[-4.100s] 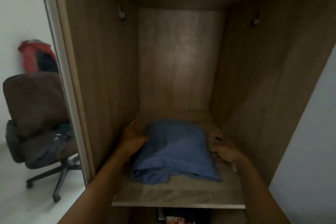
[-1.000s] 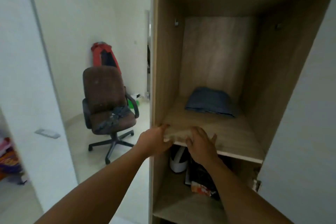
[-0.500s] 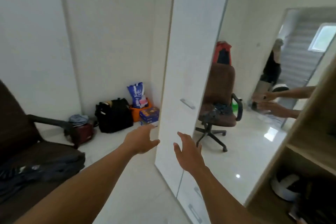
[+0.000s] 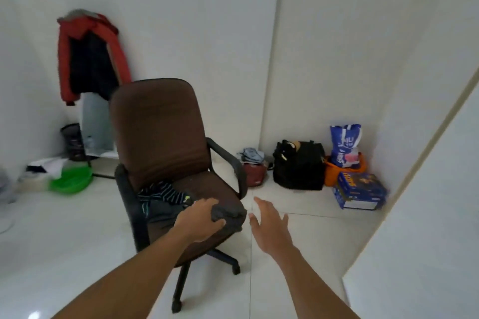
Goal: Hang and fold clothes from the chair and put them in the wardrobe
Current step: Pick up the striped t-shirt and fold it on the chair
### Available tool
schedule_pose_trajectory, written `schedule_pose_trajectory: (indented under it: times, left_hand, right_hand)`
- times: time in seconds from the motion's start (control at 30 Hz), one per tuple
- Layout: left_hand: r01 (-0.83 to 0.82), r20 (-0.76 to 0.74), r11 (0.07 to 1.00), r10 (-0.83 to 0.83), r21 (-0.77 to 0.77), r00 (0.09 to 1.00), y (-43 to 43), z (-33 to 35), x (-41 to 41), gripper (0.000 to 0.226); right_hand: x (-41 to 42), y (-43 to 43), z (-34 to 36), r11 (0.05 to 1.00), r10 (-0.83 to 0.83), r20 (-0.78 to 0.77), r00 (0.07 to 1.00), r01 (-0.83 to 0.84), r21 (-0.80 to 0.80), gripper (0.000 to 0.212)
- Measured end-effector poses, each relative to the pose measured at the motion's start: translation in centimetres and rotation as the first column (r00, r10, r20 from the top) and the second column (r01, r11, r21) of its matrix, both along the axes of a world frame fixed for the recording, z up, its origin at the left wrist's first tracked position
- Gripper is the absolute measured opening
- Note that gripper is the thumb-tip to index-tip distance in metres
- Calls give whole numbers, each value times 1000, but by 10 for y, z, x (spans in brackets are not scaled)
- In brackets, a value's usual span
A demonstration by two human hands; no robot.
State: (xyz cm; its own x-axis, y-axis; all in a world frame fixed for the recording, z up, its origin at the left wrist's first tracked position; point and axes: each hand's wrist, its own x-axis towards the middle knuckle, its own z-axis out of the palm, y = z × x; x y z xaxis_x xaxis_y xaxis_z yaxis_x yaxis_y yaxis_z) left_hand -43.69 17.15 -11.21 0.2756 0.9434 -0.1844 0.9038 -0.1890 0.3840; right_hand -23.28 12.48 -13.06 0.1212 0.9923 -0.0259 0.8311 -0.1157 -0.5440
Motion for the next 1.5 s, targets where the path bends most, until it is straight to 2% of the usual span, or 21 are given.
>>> schedule_pose_trajectory:
  times: [0.07, 0.2, 0.47, 0.67, 0.77, 0.9, 1.23, 1.37, 1.5]
  left_hand:
    - [-80, -3, 996, 80, -38, 997, 19, -11, -10, 64]
    - [-248, -34, 963, 246, -103, 969, 50, -37, -25, 72]
    - [-483, -25, 850, 489, -212, 872, 92, -79, -52, 74]
    - [-565, -8, 774, 588, -286, 809, 152, -119, -76, 75]
    - [-569, 37, 762, 608, -310, 793, 201, -146, -94, 70]
    - [-615, 103, 710, 679, -343, 726, 273, -182, -118, 63]
    - [-767, 57, 516, 841, -382, 538, 409, -259, -200, 61]
    - [-782, 47, 503, 850, -368, 524, 442, -301, -228, 59]
    - [-786, 37, 514, 843, -344, 536, 464, -335, -245, 58]
  right_hand:
    - [-7, 35, -9, 997, 78, -35, 996, -79, -20, 50]
    - [-14, 93, -27, 974, 213, -70, 975, -217, -59, 50]
    - [-32, 185, -58, 911, 363, -122, 924, -379, -160, 50]
    - [-51, 273, -90, 866, 441, -88, 893, -449, -220, 51]
    - [-66, 325, -109, 843, 472, -53, 880, -468, -266, 51]
    - [-93, 401, -135, 795, 511, -37, 859, -489, -358, 51]
    - [-219, 561, -232, 573, 669, -113, 734, -607, -550, 50]
    - [-258, 597, -279, 492, 696, -151, 702, -619, -612, 50]
    - [-283, 619, -307, 476, 705, -148, 693, -618, -626, 50]
